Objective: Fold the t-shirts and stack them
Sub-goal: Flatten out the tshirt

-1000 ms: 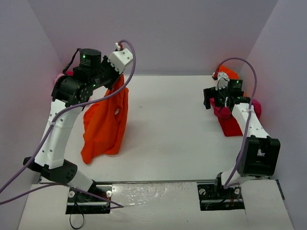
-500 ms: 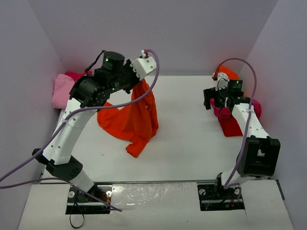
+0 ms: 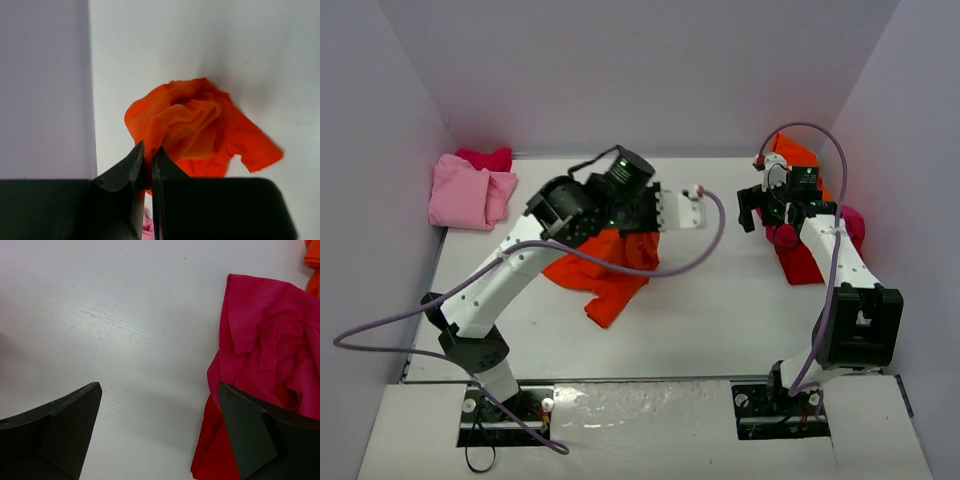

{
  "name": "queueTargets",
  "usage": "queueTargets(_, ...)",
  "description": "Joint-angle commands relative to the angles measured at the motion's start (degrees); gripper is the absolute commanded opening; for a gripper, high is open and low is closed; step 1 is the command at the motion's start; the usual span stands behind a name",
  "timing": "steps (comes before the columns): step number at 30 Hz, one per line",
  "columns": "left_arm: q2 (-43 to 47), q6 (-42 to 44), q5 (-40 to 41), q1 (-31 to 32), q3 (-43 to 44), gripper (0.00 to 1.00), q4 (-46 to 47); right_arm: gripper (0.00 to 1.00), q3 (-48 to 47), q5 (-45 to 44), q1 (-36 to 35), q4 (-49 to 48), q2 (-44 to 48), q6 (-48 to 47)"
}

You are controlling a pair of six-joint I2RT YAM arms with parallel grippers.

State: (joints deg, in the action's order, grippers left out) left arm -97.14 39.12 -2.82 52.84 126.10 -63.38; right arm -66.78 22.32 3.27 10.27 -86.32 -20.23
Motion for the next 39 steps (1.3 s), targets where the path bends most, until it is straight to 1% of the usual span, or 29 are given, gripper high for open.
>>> queueTargets(1,-3.77,7.01,-0.84,11.45,-3.13,0.00,-10.58,1.00,-2.45,-0.21,-0.28,-1.31,0.70,-1.15)
queueTargets(2,-5.02,7.01,-1.05,13.07,-2.71,0.00,-11.21,1.00,-2.39,-0.36,-0.27,-1.31,0.60,-1.23)
queueTargets(5,-9.60,6.71,-4.65,17.20,2.97,0.00,-12.72,1.00,-2.52,-0.57,-0.24,-1.31,0.24,-1.26)
queueTargets(8,-13.81,4.92,-8.98,18.64,11.99,0.00,-12.81,1.00,-2.64,-0.77,-0.28,-1.22,0.44,-1.22)
queueTargets(10,-15.82,4.02,-10.35,19.19,19.85,0.00,-11.93,1.00,-2.57,-0.79,-0.28,-1.22,1.02,-1.22)
queueTargets(11,-15.98,3.52,-10.45,19.23,20.49,0.00,-11.71,1.00,-2.49,-0.79,-0.28,-1.22,1.28,-1.29)
queueTargets(12,-16.60,3.07,-10.59,19.58,24.46,0.00,-11.47,1.00,-2.40,-0.85,-0.28,-1.22,1.47,-1.38)
queueTargets(15,-16.68,1.80,-8.81,19.99,35.17,0.00,-10.22,1.00,-2.44,-0.96,-0.28,-1.18,1.91,-1.31)
queueTargets(18,-15.15,0.22,-4.69,20.03,44.08,0.00,-8.53,1.00,-2.62,-0.96,-0.25,-1.22,1.83,-1.25)
queueTargets(20,-14.02,-1.05,-2.34,19.54,47.47,0.00,-6.70,1.00,-2.67,-0.96,-0.28,-1.22,1.57,-1.23)
queueTargets(22,-12.46,-2.03,2.23,19.00,50.23,0.00,-4.72,1.00,-2.86,-0.97,-0.35,-1.22,1.18,-1.21)
queueTargets(24,-10.62,-3.00,5.18,17.21,52.49,0.00,-1.67,1.00,-3.09,-1.14,-0.28,-1.22,0.54,-0.96)
queueTargets(26,-8.56,-3.74,7.55,13.17,51.31,0.00,0.20,1.00,-3.35,-1.29,-0.28,-1.22,-0.03,-0.97)
queueTargets(28,-6.15,-4.12,9.24,8.10,47.21,0.00,2.18,1.00,-3.48,-1.57,-0.28,-1.15,-0.27,-1.15)
queueTargets(29,-4.39,-4.38,9.72,4.57,43.66,0.00,3.12,1.00,-3.62,-1.85,-0.31,-1.16,-0.40,-1.22)
queueTargets(30,-2.23,-4.32,9.51,0.35,38.43,0.00,3.99,1.00,-3.85,-2.28,-0.37,-1.19,-0.54,-1.25)
queueTargets(32,0.93,-4.20,8.93,-5.18,28.76,0.00,6.76,1.00,-4.33,-2.82,-0.29,-1.20,-1.04,-1.23)
queueTargets(33,2.93,-4.32,8.38,-7.37,21.47,0.00,7.83,1.00,-4.57,-3.12,-0.39,-1.16,-1.46,-1.11)
queueTargets(35,5.50,-2.76,8.69,-11.52,10.50,0.00,10.78,1.00,-5.49,-3.69,-0.75,-1.06,-2.02,-0.82)
queueTargets(38,8.46,-0.82,10.17,-15.53,-4.83,0.00,15.25,1.00,-6.16,-4.79,-1.64,-0.69,-2.62,-0.87)
queueTargets(39,9.34,0.52,10.57,-16.74,-11.28,0.00,17.13,1.00,-6.09,-5.26,-2.05,-0.69,-2.62,-0.94)
